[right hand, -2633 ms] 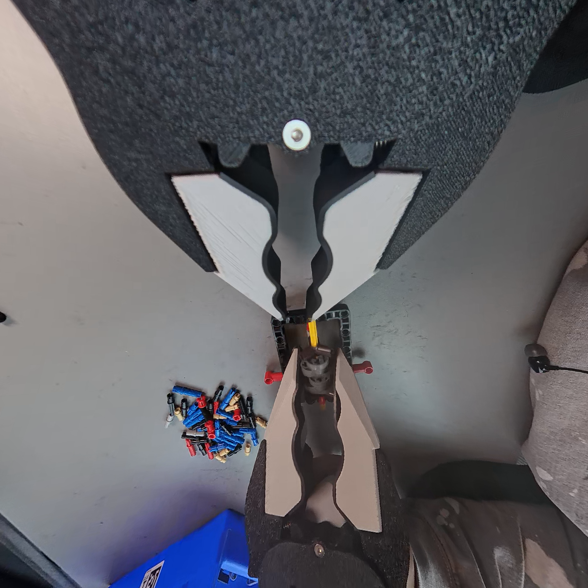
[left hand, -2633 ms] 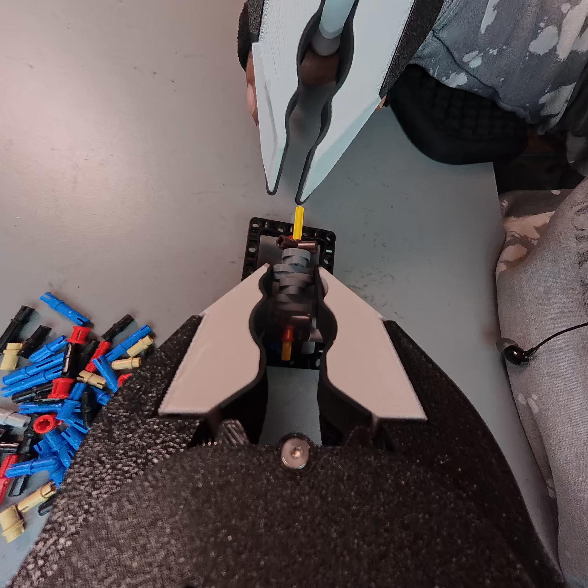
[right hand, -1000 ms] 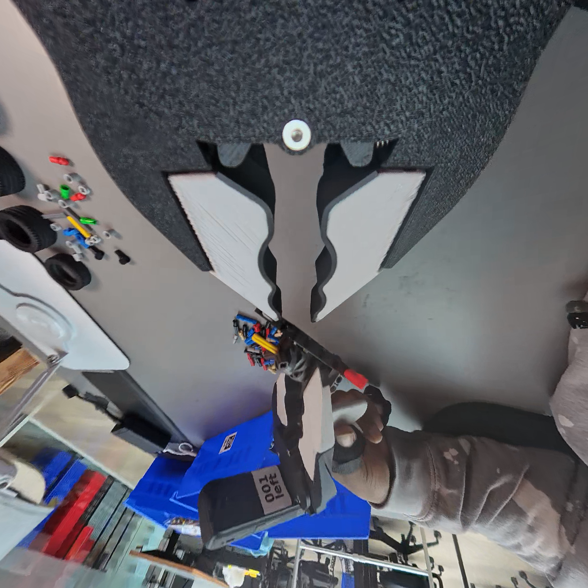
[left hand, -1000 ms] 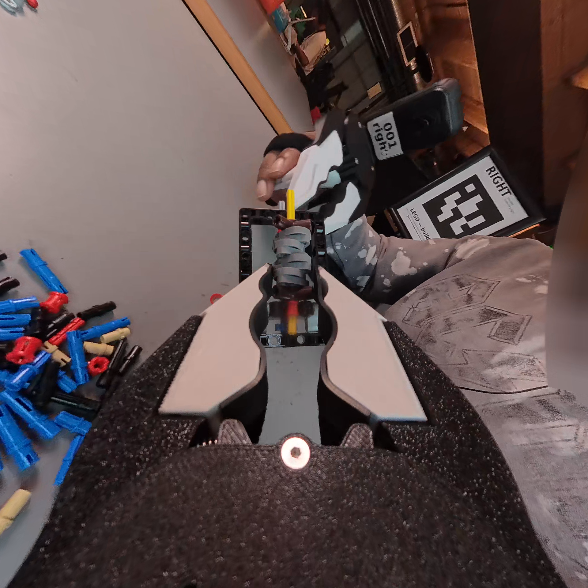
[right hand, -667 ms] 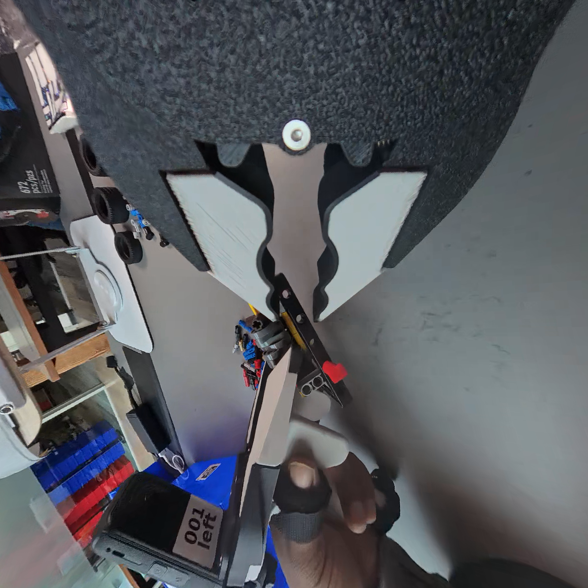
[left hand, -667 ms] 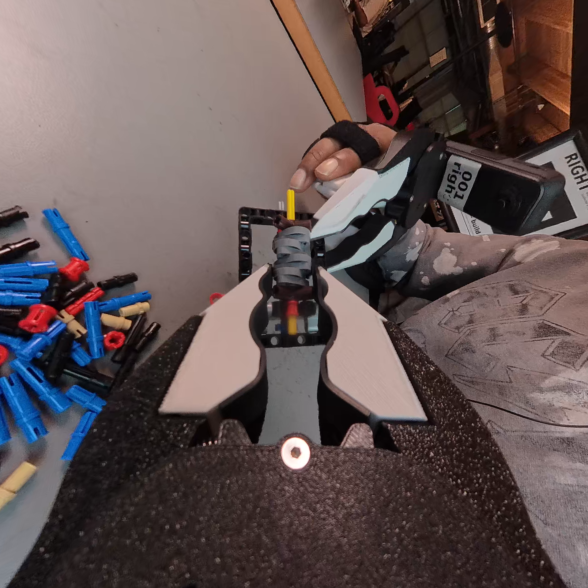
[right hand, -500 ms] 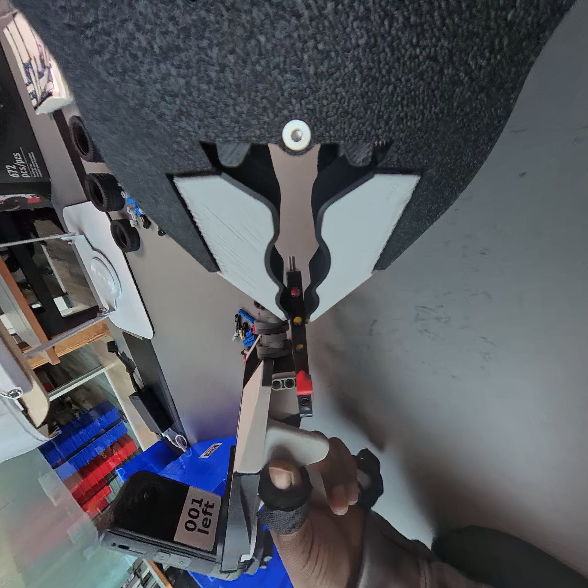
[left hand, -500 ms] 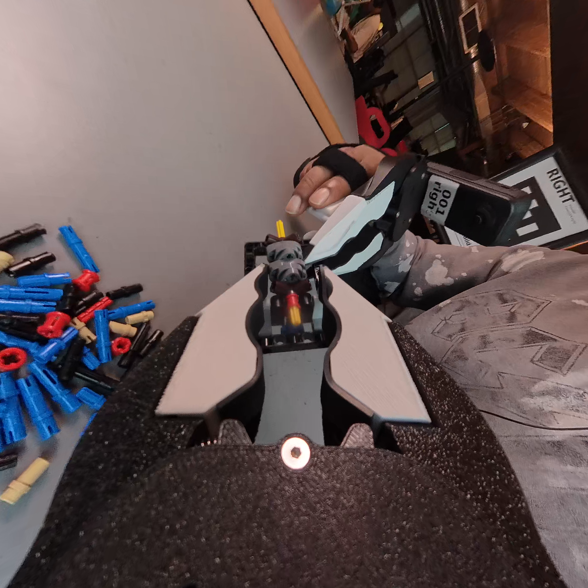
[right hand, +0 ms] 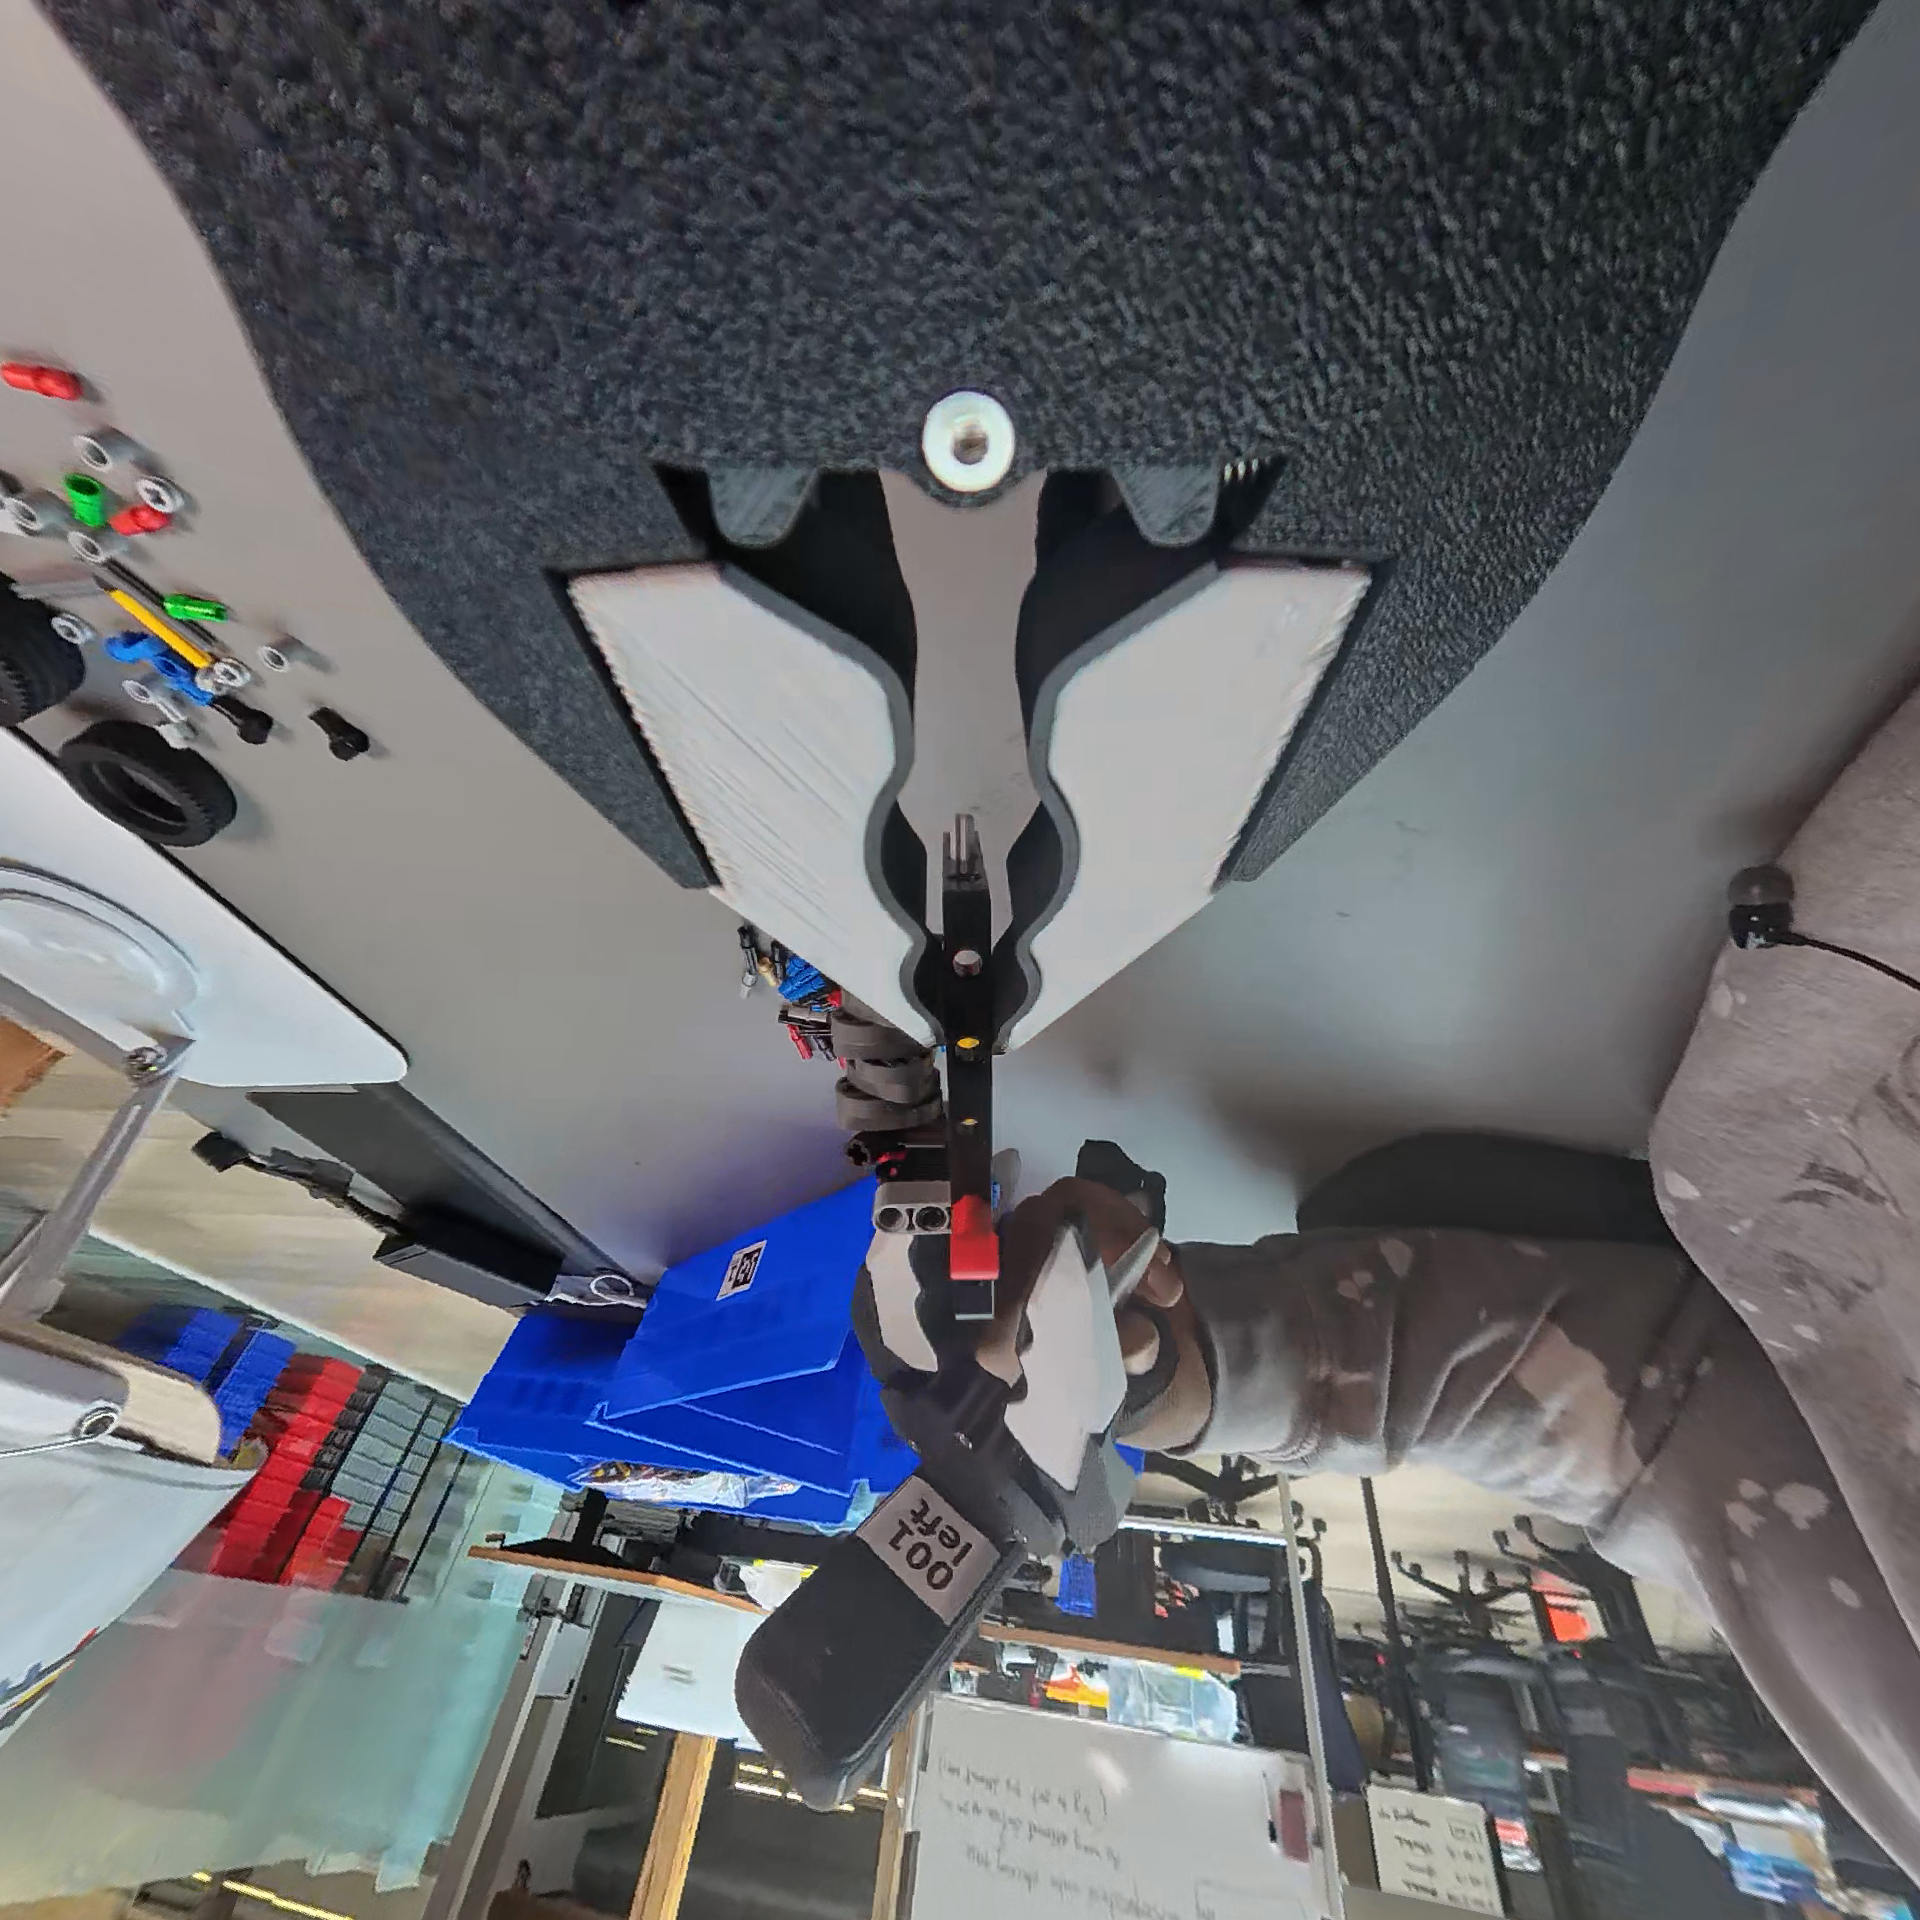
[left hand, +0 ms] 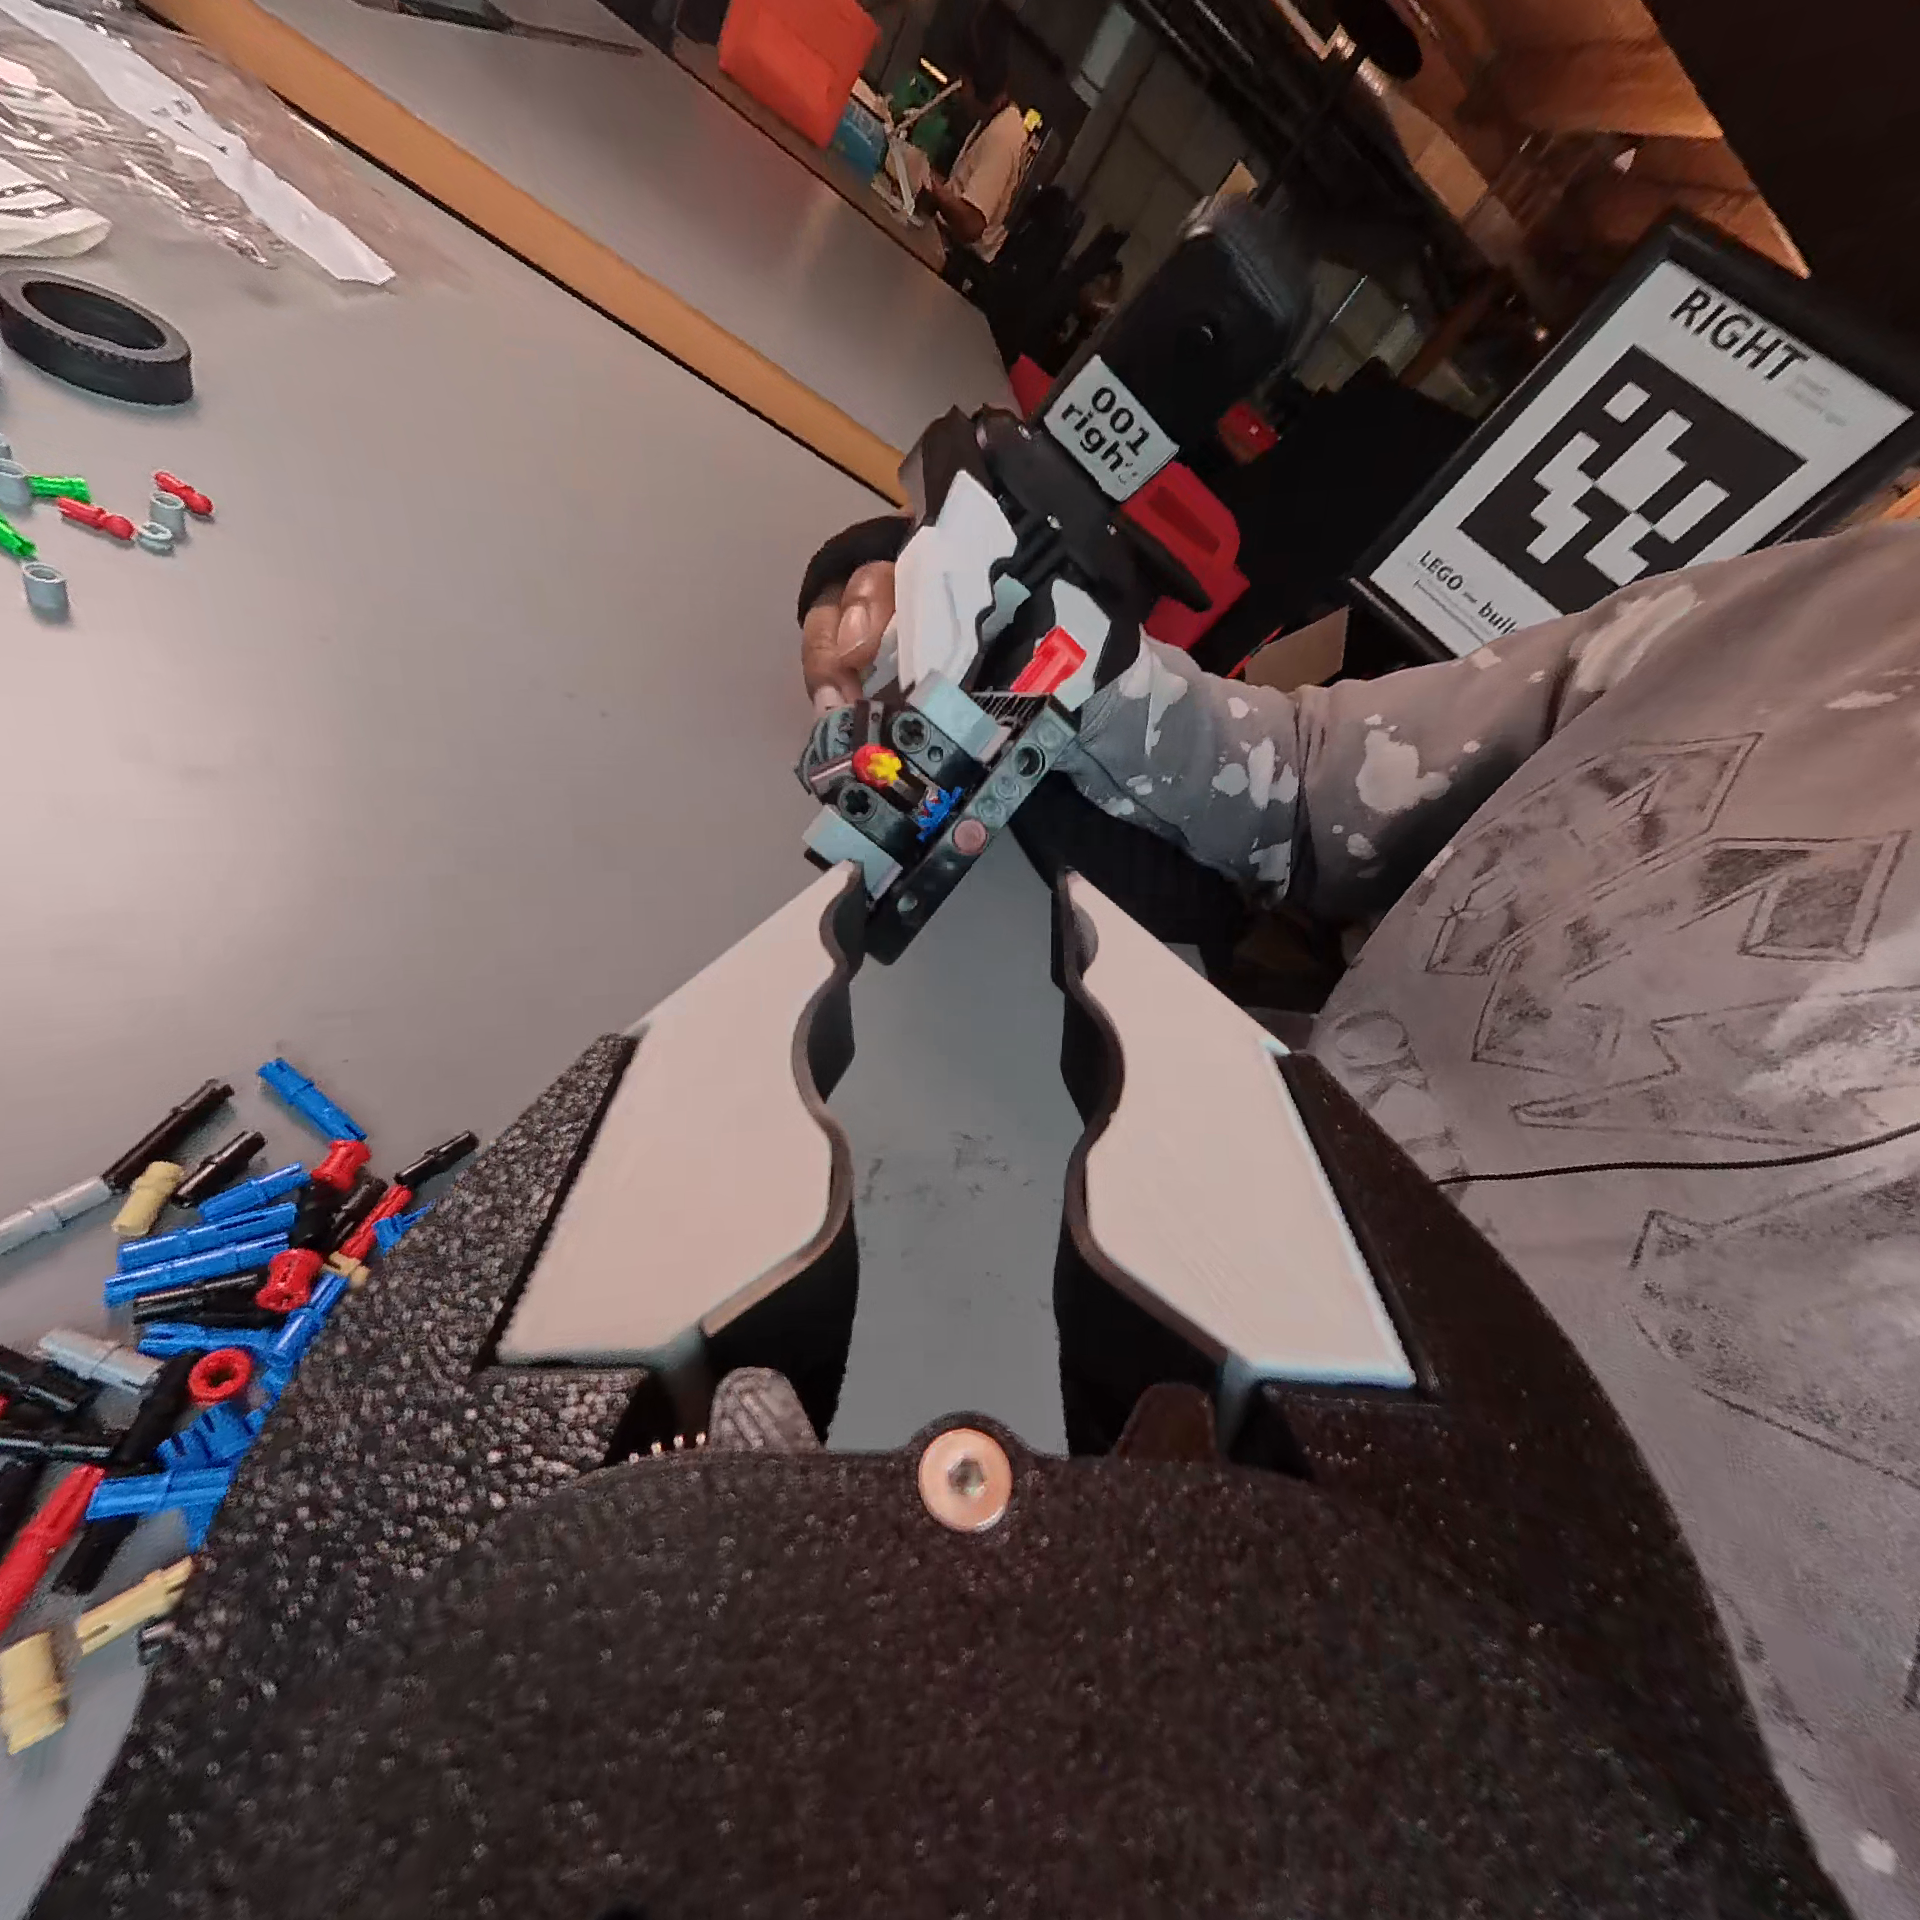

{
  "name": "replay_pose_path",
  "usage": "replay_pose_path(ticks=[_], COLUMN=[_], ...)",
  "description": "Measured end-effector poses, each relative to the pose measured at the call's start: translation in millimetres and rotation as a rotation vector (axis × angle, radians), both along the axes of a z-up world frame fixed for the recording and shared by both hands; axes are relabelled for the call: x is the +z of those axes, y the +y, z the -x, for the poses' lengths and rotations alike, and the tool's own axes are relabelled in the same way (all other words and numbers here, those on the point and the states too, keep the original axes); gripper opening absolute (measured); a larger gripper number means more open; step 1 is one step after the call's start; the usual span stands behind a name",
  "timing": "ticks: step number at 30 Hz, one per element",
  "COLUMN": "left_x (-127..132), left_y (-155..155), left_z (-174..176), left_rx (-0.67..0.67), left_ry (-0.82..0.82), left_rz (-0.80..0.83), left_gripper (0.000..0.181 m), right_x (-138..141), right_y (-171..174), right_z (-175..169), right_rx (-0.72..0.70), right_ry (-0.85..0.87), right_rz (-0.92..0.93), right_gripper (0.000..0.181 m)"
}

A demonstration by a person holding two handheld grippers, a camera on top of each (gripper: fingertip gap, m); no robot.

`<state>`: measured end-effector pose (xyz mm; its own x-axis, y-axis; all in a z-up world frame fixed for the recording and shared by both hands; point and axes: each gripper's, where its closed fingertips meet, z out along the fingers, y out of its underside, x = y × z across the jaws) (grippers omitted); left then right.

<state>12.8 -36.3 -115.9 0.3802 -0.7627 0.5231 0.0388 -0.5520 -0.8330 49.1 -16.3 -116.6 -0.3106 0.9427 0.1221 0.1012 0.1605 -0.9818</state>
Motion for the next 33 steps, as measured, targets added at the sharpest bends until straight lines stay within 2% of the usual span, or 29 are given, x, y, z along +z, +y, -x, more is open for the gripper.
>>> replay_pose_path(ticks=[6, 12, 23, 33], left_x=[-2.7, -0.1, 8.0, -9.4], left_y=[5.7, 7.7, 4.2, 10.8], left_z=[-0.5, -0.6, -0.6, 3.9], left_rx=[0.047, 0.059, 0.042, 0.073], left_ry=[0.033, 0.011, 0.003, 0.081], left_rz=[-0.025, -0.037, -0.128, -0.073], left_gripper=[0.016, 0.012, 0.007, 0.014], right_x=[9.4, 11.6, -2.7, -6.6], right_y=[0.1, 2.7, -1.1, 3.5], right_z=[-2.1, -2.2, -1.6, 1.1], right_rx=[0.030, 0.021, 0.030, -0.024], right_ry=[0.010, 0.004, -0.062, -0.059], right_rz=[0.126, 0.164, 0.120, -0.002], right_gripper=[0.007, 0.008, 0.011, 0.008])
